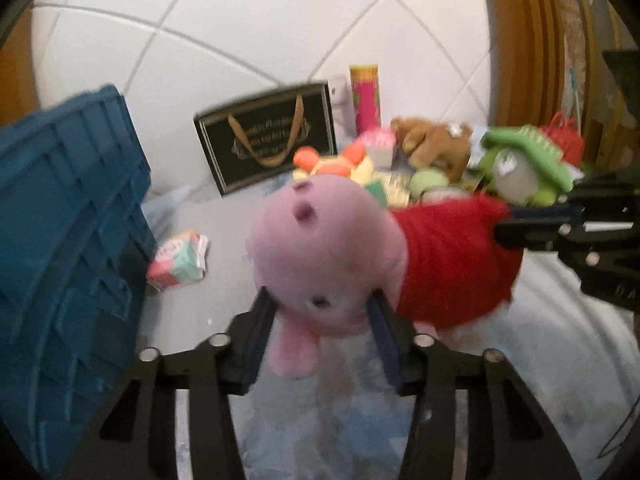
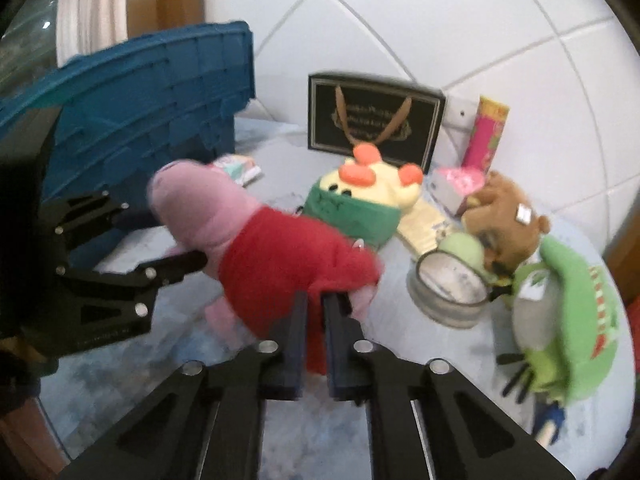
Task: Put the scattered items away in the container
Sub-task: 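Close the right gripper on the red dress while the left gripper grasps the pig's head, then lift the pig with both grippers and lower it into the blue crate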
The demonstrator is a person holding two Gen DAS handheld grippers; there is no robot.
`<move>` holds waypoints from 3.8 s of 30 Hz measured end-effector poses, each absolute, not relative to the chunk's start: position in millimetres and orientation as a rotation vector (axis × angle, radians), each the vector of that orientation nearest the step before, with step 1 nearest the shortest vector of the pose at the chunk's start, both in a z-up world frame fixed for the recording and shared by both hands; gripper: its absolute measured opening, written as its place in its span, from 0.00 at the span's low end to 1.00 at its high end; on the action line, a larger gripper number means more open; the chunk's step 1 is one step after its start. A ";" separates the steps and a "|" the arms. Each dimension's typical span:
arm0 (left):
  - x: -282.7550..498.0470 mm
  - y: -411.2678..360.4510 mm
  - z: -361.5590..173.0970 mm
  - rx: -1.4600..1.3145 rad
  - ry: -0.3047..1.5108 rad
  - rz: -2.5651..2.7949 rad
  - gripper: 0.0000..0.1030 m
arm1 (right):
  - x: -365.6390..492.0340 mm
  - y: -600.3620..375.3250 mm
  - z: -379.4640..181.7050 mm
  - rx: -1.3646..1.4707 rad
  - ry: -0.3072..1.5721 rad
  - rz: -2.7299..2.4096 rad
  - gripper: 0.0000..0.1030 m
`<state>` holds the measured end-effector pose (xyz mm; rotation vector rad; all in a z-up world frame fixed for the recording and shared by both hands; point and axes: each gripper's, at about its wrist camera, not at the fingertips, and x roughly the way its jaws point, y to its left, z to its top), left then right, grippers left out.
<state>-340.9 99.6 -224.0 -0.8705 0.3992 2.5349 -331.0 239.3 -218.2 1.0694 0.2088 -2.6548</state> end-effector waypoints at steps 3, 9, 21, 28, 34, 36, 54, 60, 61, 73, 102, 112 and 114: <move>-335.3 105.0 -215.5 -0.882 0.418 2.530 0.22 | -320.2 236.1 -205.4 1.046 0.231 -2.636 0.07; -330.7 110.8 -225.3 -0.969 0.432 2.502 0.19 | -312.2 224.7 -201.9 1.064 0.285 -2.603 0.01; -353.1 122.3 -244.9 -0.933 0.415 2.513 0.88 | -313.8 278.0 -239.0 1.207 0.089 -2.581 0.99; -403.7 149.8 -263.9 -0.980 0.447 2.409 0.88 | -321.7 281.7 -255.3 1.215 0.080 -2.535 0.99; -435.2 172.4 -282.5 -0.992 0.460 2.289 0.88 | -331.8 264.4 -283.9 1.235 0.144 -2.483 0.99; -439.4 180.0 -287.7 -0.987 0.472 2.265 0.88 | -337.0 253.3 -292.2 1.231 0.199 -2.484 0.99; -398.0 177.6 -247.7 -0.903 0.459 2.245 0.49 | -307.5 231.9 -281.6 1.171 0.381 -2.639 0.63; -359.5 170.2 -172.0 -0.730 0.487 2.337 0.49 | -271.5 224.9 -225.5 0.965 0.475 -2.720 0.63; -352.3 168.9 -158.2 -0.697 0.496 2.356 0.49 | -263.1 224.6 -210.4 0.913 0.484 -2.734 0.63; -258.0 115.3 8.6 -0.328 0.510 2.694 0.49 | -194.7 198.8 -68.2 0.392 0.586 -2.742 0.63; -240.5 -240.4 88.2 -0.367 0.391 3.153 0.52 | -233.3 -123.1 27.2 0.232 0.630 -2.301 0.69; -271.2 -270.1 79.1 -0.434 0.338 3.173 0.52 | -302.6 -153.5 21.4 0.452 0.367 -2.374 0.70; -276.3 -274.9 77.3 -0.456 0.316 3.176 0.52 | -309.3 -165.5 30.8 0.475 0.309 -2.385 0.70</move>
